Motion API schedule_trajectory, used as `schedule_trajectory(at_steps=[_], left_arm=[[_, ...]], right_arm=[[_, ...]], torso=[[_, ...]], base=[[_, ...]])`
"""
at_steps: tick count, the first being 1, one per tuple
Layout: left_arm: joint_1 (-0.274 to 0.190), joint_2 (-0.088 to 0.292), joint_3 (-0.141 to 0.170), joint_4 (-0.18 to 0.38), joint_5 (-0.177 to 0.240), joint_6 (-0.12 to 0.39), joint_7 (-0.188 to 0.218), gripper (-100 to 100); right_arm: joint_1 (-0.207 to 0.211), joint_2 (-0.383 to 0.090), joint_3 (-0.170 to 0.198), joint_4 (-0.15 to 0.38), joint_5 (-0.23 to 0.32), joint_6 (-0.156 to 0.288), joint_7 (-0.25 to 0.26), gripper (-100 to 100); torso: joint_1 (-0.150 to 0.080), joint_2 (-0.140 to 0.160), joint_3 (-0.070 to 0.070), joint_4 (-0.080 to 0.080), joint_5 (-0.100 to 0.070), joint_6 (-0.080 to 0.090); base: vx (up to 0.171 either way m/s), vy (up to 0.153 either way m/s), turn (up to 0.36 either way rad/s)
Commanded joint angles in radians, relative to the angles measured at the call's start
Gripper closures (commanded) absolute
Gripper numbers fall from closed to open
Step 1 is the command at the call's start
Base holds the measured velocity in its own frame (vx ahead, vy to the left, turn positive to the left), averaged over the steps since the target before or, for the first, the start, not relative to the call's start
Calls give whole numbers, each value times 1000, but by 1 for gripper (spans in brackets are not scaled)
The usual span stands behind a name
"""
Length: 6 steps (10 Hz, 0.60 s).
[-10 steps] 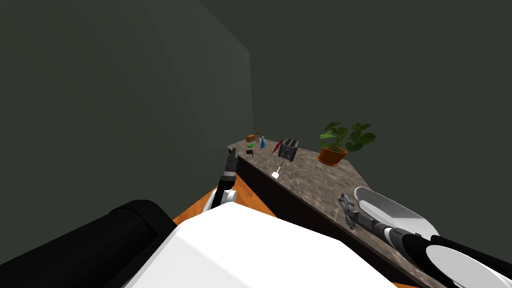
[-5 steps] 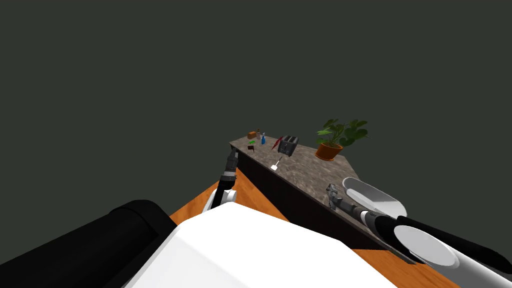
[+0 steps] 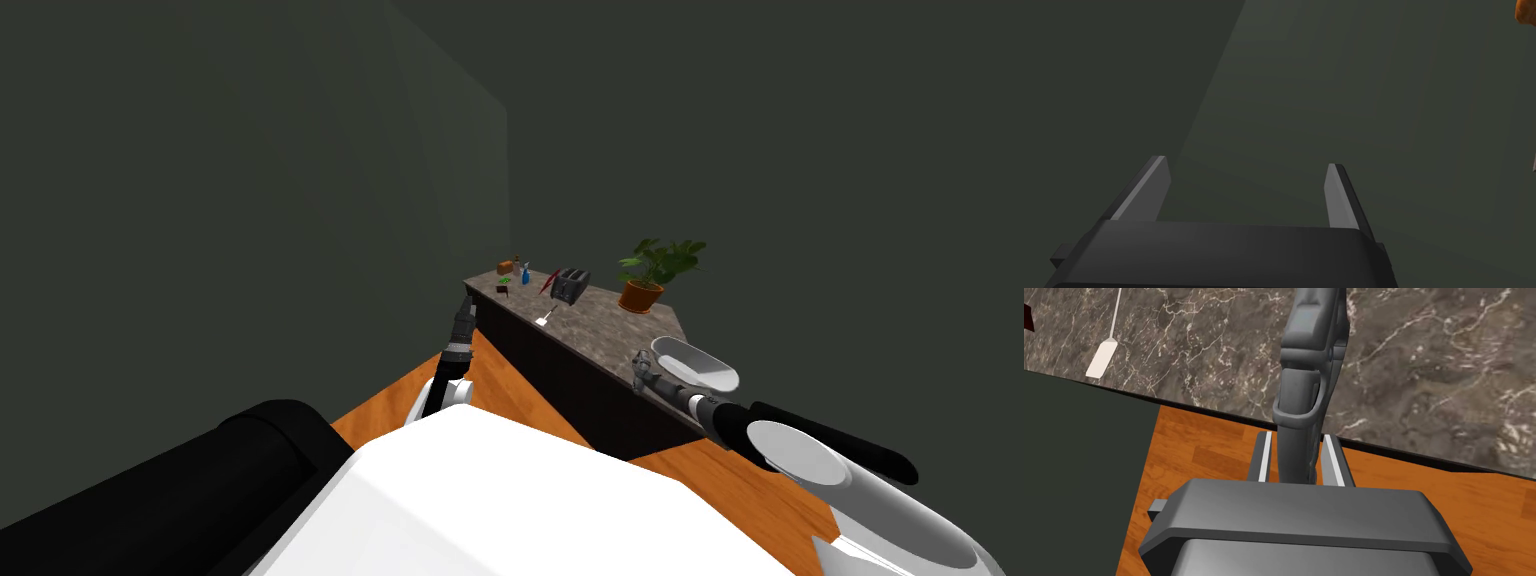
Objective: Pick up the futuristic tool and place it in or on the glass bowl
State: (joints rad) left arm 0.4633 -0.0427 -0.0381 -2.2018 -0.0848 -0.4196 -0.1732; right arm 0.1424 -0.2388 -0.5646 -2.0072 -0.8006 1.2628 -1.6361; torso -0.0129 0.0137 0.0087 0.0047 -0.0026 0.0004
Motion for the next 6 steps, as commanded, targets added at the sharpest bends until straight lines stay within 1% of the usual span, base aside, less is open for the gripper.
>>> schedule_trajectory(at_steps=[1, 3, 4, 6], left_arm=[[0, 0, 0, 0, 0, 0, 0, 0], [0, 0, 0, 0, 0, 0, 0, 0], [0, 0, 0, 0, 0, 0, 0, 0], [0, 0, 0, 0, 0, 0, 0, 0]], right_arm=[[-28, 22, 15, 5, -8, -14, -28, 100], [-66, 44, 27, 8, -20, -21, -66, 100], [-85, 54, 32, 11, -27, -24, -85, 100], [-121, 72, 37, 19, -42, -29, -123, 100]], torso=[[0, 0, 0, 0, 0, 0], [-5, -2, -1, 0, -2, 0], [-5, -1, 0, 0, -2, 1], [-5, -3, -1, 0, -2, 0]], base=[[-186, -198, 66], [-170, -215, 102], [-179, -195, 81], [-138, -220, 117]])
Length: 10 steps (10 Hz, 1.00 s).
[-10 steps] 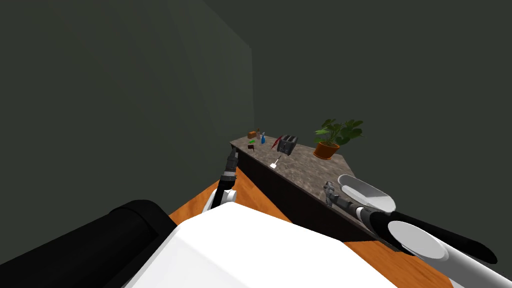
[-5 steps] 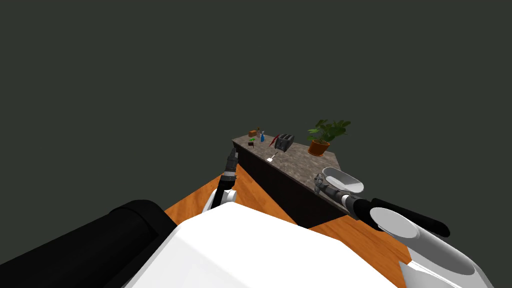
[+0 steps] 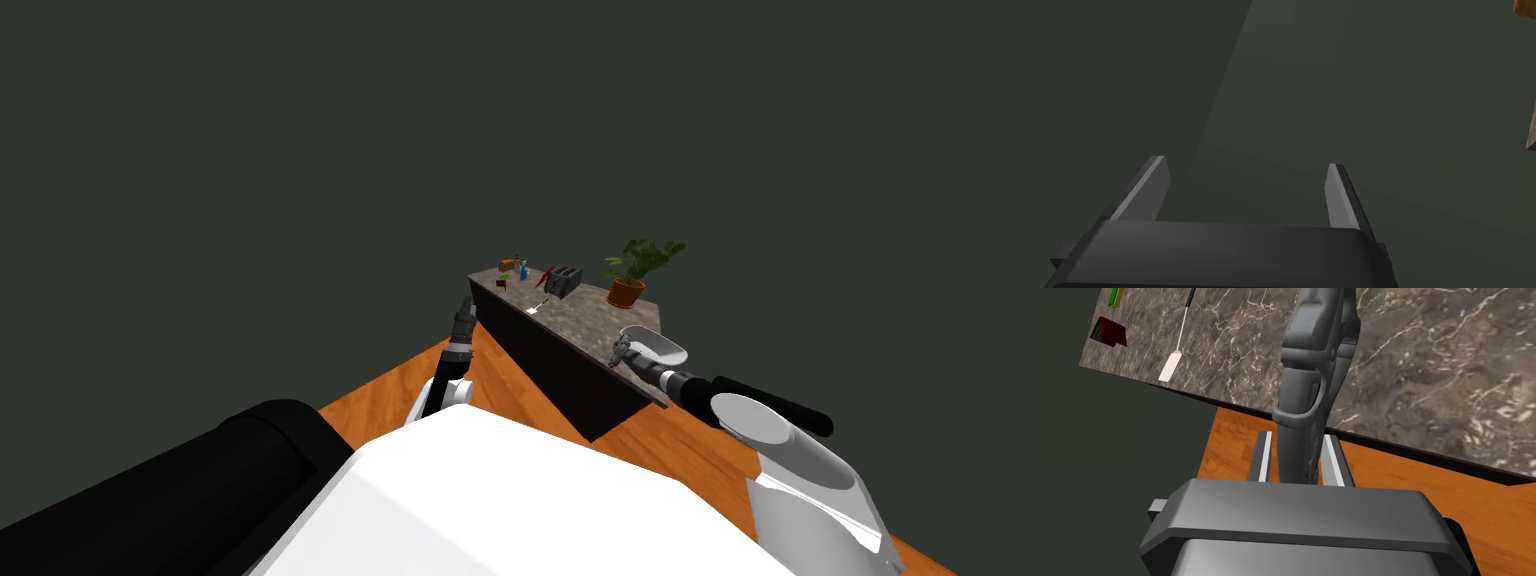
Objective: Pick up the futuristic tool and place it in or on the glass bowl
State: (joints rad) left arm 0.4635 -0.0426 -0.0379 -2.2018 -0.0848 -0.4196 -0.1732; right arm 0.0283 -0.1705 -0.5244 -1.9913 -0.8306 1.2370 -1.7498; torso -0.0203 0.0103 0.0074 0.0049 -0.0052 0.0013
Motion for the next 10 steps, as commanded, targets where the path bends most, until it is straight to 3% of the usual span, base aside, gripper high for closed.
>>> schedule_trajectory(at_steps=[1, 3, 10], left_arm=[[0, 0, 0, 0, 0, 0, 0, 0], [0, 0, 0, 0, 0, 0, 0, 0], [0, 0, 0, 0, 0, 0, 0, 0]], right_arm=[[-25, 12, -2, 8, -20, -5, -28, 100], [-59, 27, -2, 20, -38, -6, -64, 100], [-160, 64, -35, 84, -112, 5, -175, 100]], torso=[[0, 0, 0, 0, 0, 0], [-1, 2, 1, 0, -1, 0], [-2, -7, -4, -1, -1, 1]], base=[[-166, -242, 135], [-137, -247, 136], [-63, -260, 180]])
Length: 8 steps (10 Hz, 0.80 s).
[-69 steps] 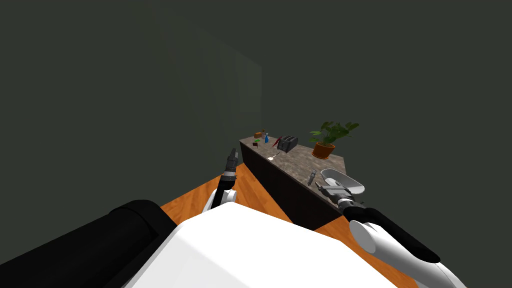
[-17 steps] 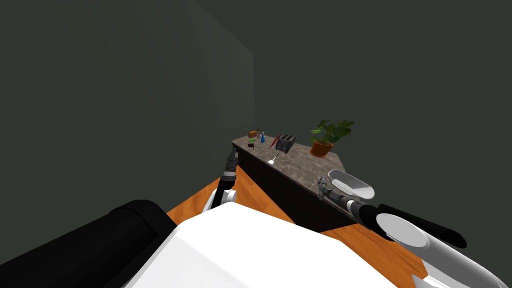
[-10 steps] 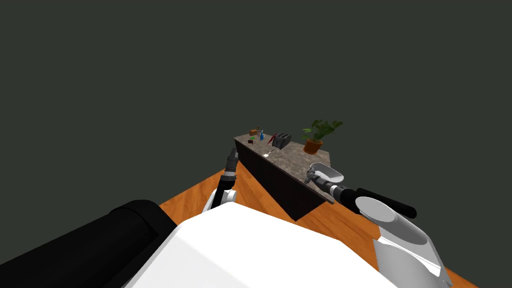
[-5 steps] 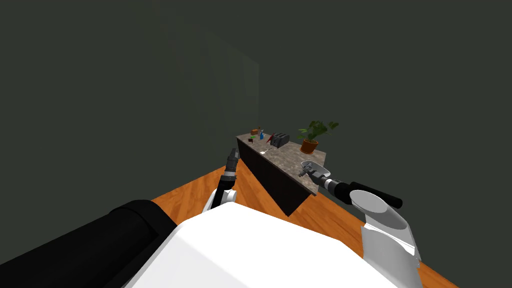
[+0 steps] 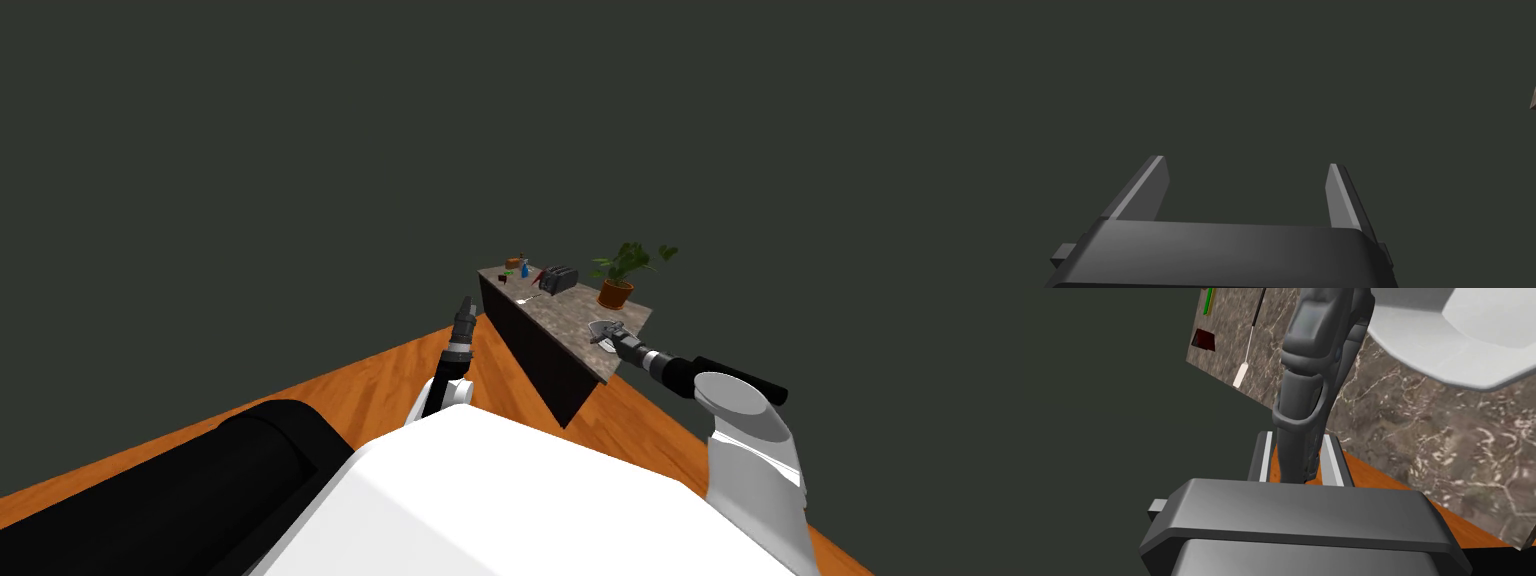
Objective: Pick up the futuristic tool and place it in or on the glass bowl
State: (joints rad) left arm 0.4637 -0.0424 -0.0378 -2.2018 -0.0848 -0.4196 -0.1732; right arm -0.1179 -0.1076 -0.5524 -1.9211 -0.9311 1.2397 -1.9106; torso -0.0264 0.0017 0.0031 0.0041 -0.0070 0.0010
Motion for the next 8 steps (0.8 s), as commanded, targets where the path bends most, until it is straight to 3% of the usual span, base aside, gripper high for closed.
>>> schedule_trajectory(at_steps=[1, 6, 8], left_arm=[[0, 0, 0, 0, 0, 0, 0, 0], [0, 0, 0, 0, 0, 0, 0, 0], [1, 0, 0, 0, 0, 0, 0, 0]], right_arm=[[-22, 2, -13, 23, -21, 5, -23, 100], [-57, 0, -63, 82, -81, 34, -71, 100], [-58, 1, -65, 85, -85, 35, -72, 100]], torso=[[0, 0, 0, 0, 0, 0], [4, -12, -7, -3, 0, 0], [6, -14, -8, -4, 1, 1]], base=[[-3, -294, 220], [74, -236, 219], [70, -149, 105]])
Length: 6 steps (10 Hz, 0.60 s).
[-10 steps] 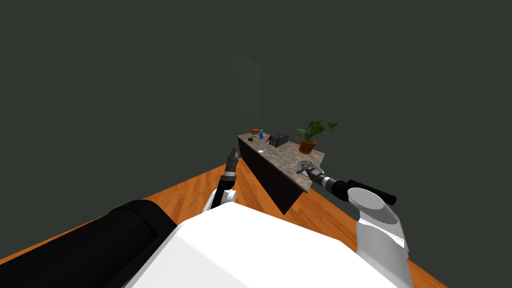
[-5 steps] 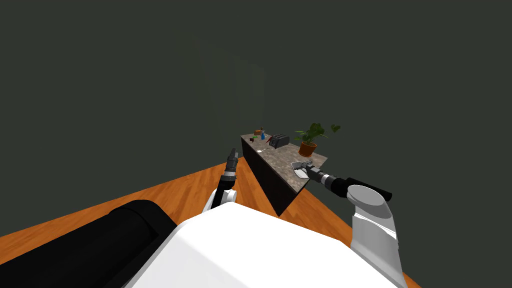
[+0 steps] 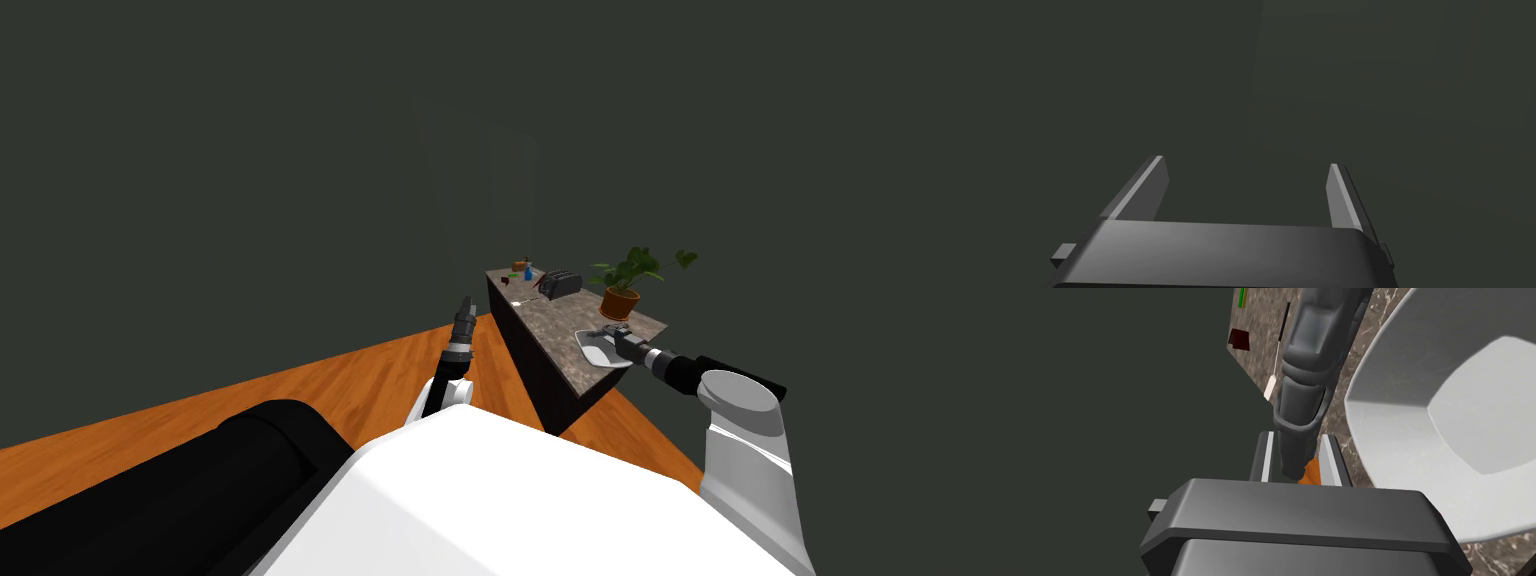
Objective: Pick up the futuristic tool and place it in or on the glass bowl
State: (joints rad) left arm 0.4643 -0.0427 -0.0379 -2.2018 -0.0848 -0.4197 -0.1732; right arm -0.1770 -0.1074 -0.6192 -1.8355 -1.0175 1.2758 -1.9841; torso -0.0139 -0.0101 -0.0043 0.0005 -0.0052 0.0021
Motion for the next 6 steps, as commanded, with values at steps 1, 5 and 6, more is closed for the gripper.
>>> schedule_trajectory(at_steps=[1, 5, 6], left_arm=[[0, 0, 0, 0, 0, 0, 0, 0], [0, 0, 0, 0, 0, 0, 0, 0], [0, 0, 0, 0, 0, 0, 0, 0]], right_arm=[[0, 0, 0, 0, 0, 0, 0, -100], [0, 0, 0, 0, 0, 0, 0, -100], [0, 0, 0, 0, 0, 0, 0, 0]], torso=[[0, 0, 0, 0, 0, 0], [8, 4, 2, 1, 2, 0], [8, 4, 3, 1, 2, 0]], base=[[8, -19, -4], [1, -2, 0], [0, 0, 0]])
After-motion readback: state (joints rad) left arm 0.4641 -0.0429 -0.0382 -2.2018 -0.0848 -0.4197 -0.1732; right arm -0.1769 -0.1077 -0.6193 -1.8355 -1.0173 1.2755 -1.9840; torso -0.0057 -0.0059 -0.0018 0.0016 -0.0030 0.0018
